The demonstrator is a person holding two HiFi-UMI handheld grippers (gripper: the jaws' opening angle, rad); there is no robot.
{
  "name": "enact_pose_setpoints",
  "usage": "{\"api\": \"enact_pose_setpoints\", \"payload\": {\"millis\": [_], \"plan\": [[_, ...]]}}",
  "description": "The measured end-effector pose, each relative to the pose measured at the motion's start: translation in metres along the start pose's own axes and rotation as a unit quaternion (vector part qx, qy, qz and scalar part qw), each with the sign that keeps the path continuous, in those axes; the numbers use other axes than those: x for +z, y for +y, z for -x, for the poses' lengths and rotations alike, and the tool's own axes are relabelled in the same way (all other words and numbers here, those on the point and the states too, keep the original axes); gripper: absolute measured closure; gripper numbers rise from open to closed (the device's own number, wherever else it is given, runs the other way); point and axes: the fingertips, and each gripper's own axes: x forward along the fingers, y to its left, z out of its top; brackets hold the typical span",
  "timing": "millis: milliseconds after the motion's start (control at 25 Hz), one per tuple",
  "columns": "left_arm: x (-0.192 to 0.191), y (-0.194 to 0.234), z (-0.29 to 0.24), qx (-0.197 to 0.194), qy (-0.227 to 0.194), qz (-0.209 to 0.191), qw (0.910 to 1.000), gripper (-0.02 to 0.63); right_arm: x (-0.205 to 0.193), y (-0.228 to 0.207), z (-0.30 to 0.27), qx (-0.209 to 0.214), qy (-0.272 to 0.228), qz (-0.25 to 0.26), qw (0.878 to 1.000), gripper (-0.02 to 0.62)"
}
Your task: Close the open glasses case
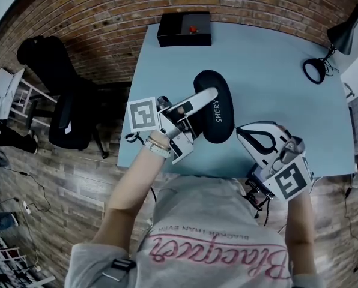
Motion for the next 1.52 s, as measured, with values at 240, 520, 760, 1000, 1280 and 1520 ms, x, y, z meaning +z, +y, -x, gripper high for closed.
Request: {"api": "enact_pose_setpoints", "payload": {"millis": [240,520,760,1000,1280,1520], "plan": [[0.031,0.02,-0.006,0.056,-0.098,0.014,0.9935,0.345,-0.012,-0.022,-0.008,-0.068,0.005,-0.068,0.995,0.58],[0.05,0.039,-0.01,0.094,-0.185,0.047,0.9771,0.345,-0.019,-0.038,-0.008,-0.126,-0.045,-0.175,0.976,0.58],[0.061,0.054,-0.002,0.125,-0.278,0.081,0.9489,0.345,-0.022,-0.033,-0.014,-0.153,-0.064,-0.221,0.961,0.58],[0.053,0.063,-0.002,0.151,-0.29,0.073,0.9422,0.345,-0.019,-0.025,-0.026,-0.139,-0.086,-0.251,0.954,0.578],[0.022,0.037,-0.037,0.072,-0.13,0.014,0.9888,0.344,-0.009,-0.035,-0.011,-0.131,-0.131,-0.242,0.952,0.578],[0.006,0.03,-0.039,0.041,-0.09,0.025,0.9948,0.344,-0.002,-0.035,0.0,-0.094,-0.148,-0.222,0.959,0.58]]}}
